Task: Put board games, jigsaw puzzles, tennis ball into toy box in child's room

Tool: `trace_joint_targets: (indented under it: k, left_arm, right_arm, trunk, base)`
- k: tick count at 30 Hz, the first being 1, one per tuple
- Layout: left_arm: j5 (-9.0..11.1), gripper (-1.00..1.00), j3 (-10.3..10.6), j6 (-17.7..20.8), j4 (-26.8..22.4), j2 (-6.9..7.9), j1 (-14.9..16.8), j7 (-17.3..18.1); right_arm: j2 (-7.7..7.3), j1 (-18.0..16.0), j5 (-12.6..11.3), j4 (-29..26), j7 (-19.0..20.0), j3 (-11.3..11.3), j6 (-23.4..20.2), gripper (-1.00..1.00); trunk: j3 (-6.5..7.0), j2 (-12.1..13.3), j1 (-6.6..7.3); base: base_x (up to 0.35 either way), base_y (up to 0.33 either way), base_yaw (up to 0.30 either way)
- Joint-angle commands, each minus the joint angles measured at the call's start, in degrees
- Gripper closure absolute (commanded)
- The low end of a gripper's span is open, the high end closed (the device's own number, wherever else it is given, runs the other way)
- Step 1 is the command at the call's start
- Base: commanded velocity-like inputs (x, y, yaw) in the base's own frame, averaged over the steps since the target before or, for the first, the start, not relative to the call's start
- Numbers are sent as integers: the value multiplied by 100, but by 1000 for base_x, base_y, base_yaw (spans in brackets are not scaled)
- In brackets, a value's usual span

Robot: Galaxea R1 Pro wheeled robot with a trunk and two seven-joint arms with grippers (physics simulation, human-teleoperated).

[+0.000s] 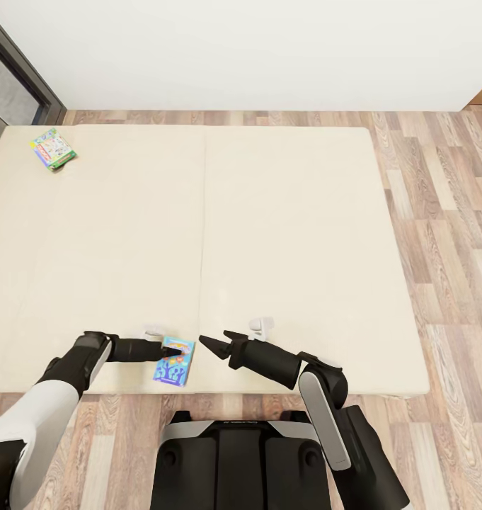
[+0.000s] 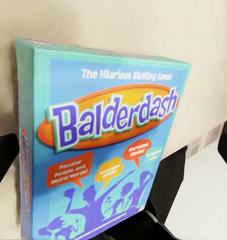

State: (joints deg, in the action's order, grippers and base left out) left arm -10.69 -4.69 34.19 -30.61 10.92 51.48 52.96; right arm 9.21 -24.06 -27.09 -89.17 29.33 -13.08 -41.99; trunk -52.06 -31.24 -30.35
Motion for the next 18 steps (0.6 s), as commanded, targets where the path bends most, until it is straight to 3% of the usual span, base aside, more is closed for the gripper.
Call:
trace_joint_targets:
  k: [1, 18]
  left_arm:
    - [-56, -100, -36, 42, -7, -13, 0, 56]
    - [-60, -100, -33, 44, -6, -20, 2, 109]
  right_arm:
    - [2, -2, -21, -3, 3, 5, -37, -100]
    - [9, -2, -24, -4, -8, -1, -37, -100]
  trunk:
    - [-5, -7, -2]
    - [-5, -7, -2]
  base:
    - [0, -109, 0]
    - [0, -18, 0]
